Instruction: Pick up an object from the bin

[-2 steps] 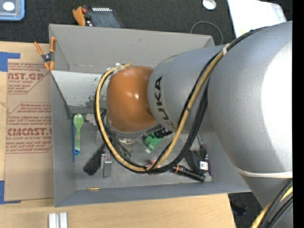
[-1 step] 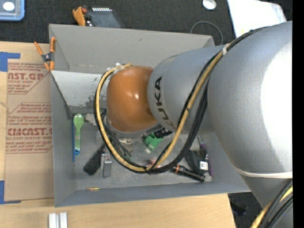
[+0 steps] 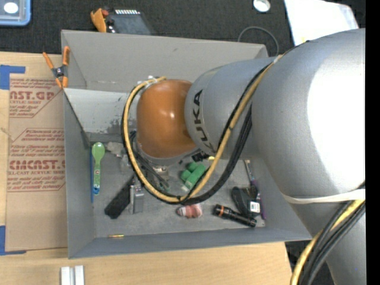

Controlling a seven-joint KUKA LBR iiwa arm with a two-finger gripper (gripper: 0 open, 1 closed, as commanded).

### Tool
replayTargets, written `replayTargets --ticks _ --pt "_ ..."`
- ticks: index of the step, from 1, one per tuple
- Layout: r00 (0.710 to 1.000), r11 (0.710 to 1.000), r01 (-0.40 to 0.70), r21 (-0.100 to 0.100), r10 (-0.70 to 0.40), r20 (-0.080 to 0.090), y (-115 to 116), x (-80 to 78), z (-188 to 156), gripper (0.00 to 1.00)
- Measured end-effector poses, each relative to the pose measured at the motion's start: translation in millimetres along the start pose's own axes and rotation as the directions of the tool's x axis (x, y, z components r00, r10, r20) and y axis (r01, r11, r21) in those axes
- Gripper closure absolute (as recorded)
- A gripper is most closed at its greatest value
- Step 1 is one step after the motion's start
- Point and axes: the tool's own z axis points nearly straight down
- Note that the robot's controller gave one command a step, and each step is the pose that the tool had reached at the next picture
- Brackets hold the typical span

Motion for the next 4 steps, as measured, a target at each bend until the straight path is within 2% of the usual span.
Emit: replayTargets --ticks 1,2,3,4 --pt "0.998 0.998 0.055 0.004 -0.055 -0.009 -12.1 -3.2 45.3 0.0" --pt "0.983 0.983 0.182 0.003 -0.182 -0.004 -28.5 -31.8 36.7 0.0" --pt "0.982 0.983 0.186 0.0 -0.186 -0.009 38.6 -36.2 41.4 1.0" --pt "0.983 0.983 0.186 0.0 -0.186 -0.01 38.4 -35.8 41.8 1.0"
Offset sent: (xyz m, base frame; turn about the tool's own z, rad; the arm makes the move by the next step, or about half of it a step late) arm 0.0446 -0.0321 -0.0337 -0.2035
